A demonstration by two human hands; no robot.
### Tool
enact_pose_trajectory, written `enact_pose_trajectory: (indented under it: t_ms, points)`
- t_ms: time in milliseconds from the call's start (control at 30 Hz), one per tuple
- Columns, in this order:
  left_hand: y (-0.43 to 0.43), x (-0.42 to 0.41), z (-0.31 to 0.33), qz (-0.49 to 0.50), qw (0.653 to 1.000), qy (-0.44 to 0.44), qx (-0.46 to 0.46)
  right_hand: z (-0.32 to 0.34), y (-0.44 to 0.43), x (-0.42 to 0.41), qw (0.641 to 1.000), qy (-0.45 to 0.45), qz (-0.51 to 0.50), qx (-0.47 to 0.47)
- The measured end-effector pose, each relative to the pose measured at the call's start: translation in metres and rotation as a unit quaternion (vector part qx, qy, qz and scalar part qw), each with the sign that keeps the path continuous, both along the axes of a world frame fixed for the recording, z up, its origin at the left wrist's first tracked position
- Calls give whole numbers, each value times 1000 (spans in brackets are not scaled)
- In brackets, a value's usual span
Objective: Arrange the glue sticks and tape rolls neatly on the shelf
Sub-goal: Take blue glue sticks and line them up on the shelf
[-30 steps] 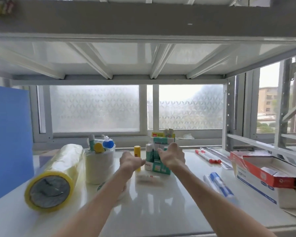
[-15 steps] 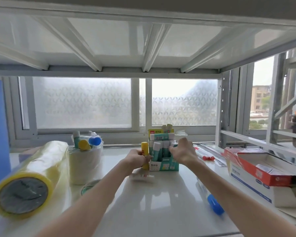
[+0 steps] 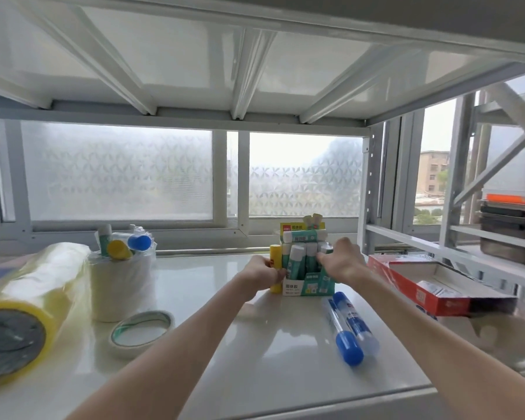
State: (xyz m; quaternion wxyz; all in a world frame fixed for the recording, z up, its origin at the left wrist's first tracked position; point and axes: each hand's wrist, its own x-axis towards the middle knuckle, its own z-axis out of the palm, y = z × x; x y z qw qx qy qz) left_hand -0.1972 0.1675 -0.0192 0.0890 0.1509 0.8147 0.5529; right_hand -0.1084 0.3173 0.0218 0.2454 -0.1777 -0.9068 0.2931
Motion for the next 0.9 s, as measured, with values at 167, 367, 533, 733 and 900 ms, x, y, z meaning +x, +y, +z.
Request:
enact_pose_trajectory:
  t_ms: [167, 367, 533, 733, 900]
  points:
    - [7, 3, 1, -10, 1000, 0, -12, -4, 10, -4, 1000, -1, 5, 4]
    - [-38, 17, 21, 10, 990, 83, -115, 2, -3, 10, 996, 45, -58, 55]
    - [-113, 37, 21, 60, 966, 150, -203, -12, -72, 44, 958, 221, 132, 125]
    - [-160, 90, 0, 127, 945, 201, -226, -48, -153, 39, 955, -6, 254, 151]
    - [-184, 137, 3, 171, 929, 279, -171, -48, -157, 46, 967, 21, 169, 187]
